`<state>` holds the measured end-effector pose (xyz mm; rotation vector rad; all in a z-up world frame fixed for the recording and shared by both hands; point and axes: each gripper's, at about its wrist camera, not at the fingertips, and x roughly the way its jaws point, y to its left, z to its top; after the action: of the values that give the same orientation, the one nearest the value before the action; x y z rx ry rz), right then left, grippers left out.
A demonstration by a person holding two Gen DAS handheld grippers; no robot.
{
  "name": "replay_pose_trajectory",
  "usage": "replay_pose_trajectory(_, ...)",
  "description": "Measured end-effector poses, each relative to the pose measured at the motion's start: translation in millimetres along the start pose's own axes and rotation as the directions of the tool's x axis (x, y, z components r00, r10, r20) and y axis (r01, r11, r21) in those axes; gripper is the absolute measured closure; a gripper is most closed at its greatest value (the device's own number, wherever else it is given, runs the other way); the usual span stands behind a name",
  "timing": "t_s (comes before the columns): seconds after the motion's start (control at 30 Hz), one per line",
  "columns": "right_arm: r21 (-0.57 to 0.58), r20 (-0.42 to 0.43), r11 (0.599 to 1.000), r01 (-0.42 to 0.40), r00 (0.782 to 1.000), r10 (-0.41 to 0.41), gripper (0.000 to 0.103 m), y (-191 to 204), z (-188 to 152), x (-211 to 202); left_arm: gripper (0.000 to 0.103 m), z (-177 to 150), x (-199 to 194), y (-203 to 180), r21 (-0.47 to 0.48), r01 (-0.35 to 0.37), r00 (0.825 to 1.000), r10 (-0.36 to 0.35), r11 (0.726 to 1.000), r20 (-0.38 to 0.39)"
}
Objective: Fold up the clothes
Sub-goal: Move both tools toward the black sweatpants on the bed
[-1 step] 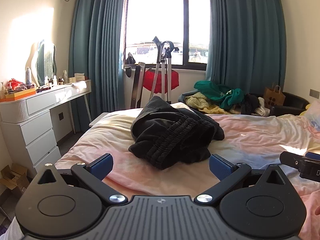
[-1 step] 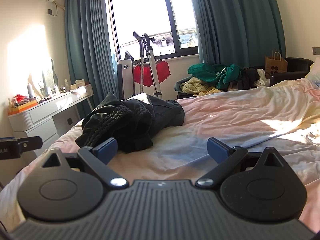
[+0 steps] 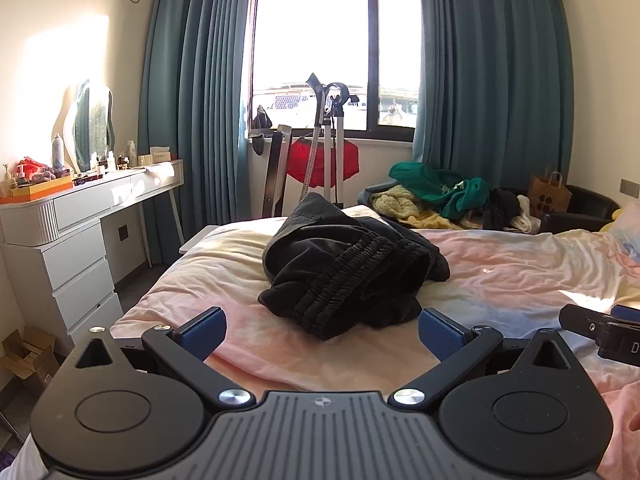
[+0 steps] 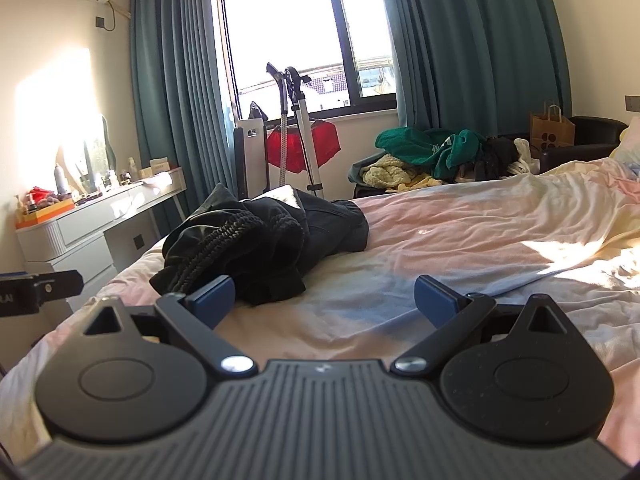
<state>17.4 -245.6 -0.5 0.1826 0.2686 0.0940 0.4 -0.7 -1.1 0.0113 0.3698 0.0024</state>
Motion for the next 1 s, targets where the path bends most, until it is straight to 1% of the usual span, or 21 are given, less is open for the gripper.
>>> replay_pose_trajectory(0.3, -0.023, -0.029, 1.0, -0.002, 1.0, 0.001, 0.005, 1, 2, 0, 0.0, -6, 5, -4, 0.012, 0.002, 1.0, -0.002, 1.0, -0.01)
replay_pose_trajectory(0.47, -0.043, -0.021, 0.999, -0.007, 1.0, 0.006, 0.005, 1, -2, 1, 0.0, -6, 10, -5, -0.035, 0.039, 0.998, -0.04, 0.999, -0.046)
replay_pose_trajectory(0.57, -0.038, -0.014, 0.999, -0.006, 1.0, 0.005, 0.005, 0, -1, -2, 0.0, -10, 12, -9, -0.035, 0.048, 0.997, -0.05, 0.998, -0.06)
replay_pose_trajectory(0.7, -0.032, -0.007, 0.999, 0.004, 1.0, -0.004, 0.005, -2, 0, -6, 0.0, -13, 9, -14, 0.001, 0.031, 0.999, -0.031, 1.0, -0.042)
replay_pose_trajectory(0.83, -0.029, 0.002, 1.0, 0.01, 1.0, -0.01, 0.005, 0, 2, -5, 0.0, -12, 4, -13, -0.003, 0.034, 0.999, -0.034, 0.999, -0.024)
replay_pose_trajectory(0.87, -0.011, 0.008, 1.0, 0.011, 1.0, -0.011, 0.005, 0, 4, -5, 0.0, -12, 3, -14, -0.004, 0.035, 0.999, -0.035, 0.999, -0.019)
replay_pose_trajectory(0.93, 0.011, 0.02, 1.0, -0.02, 1.0, 0.02, 0.005, 3, 10, -4, 0.0, -12, 4, -15, 0.002, 0.032, 0.999, -0.032, 0.999, -0.008)
replay_pose_trajectory(1.0, -0.026, 0.032, 1.0, -0.007, 0.999, 0.008, 0.005, 11, 18, -2, 0.0, -13, 4, -17, 0.008, 0.011, 1.0, -0.011, 1.0, 0.008)
